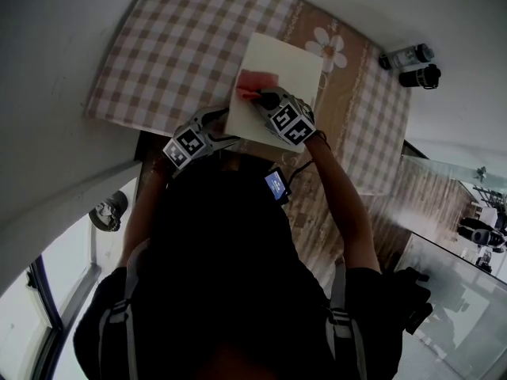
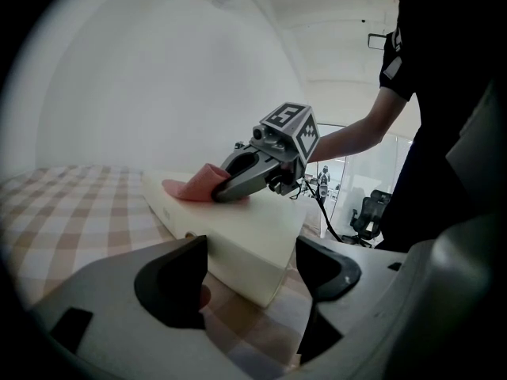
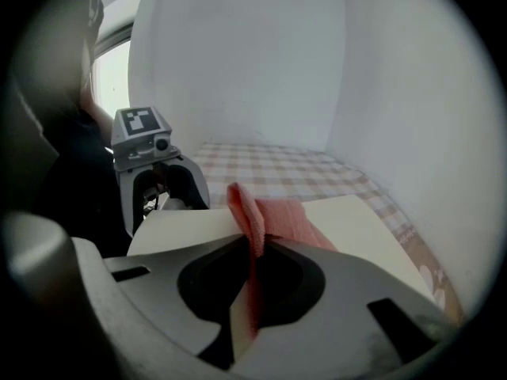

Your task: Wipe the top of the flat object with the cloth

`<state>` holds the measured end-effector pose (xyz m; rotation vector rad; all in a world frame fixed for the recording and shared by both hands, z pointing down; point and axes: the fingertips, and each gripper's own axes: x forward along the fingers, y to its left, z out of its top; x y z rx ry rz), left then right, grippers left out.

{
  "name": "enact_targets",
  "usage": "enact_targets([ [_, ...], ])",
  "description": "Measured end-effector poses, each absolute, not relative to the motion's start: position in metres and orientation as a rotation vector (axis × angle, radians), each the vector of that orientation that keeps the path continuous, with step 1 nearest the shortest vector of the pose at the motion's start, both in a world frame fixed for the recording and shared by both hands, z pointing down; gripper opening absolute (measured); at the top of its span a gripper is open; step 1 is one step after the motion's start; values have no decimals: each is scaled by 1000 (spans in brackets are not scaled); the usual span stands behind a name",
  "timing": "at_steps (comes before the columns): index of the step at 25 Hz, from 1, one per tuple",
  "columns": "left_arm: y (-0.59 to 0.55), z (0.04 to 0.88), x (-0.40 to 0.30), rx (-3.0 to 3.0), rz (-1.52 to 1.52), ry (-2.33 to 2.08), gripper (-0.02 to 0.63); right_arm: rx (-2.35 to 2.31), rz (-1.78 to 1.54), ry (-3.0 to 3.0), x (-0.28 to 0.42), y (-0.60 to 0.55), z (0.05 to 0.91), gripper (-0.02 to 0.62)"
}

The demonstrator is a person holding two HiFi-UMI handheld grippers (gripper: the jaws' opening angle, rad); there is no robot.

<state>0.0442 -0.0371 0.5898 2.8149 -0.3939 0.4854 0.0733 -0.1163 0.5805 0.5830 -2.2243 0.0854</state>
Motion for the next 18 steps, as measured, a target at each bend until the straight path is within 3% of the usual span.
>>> enact_targets([
  [18, -40, 592, 47, 2824, 507, -402, 364, 476, 116, -2252, 58, -62, 580, 15],
])
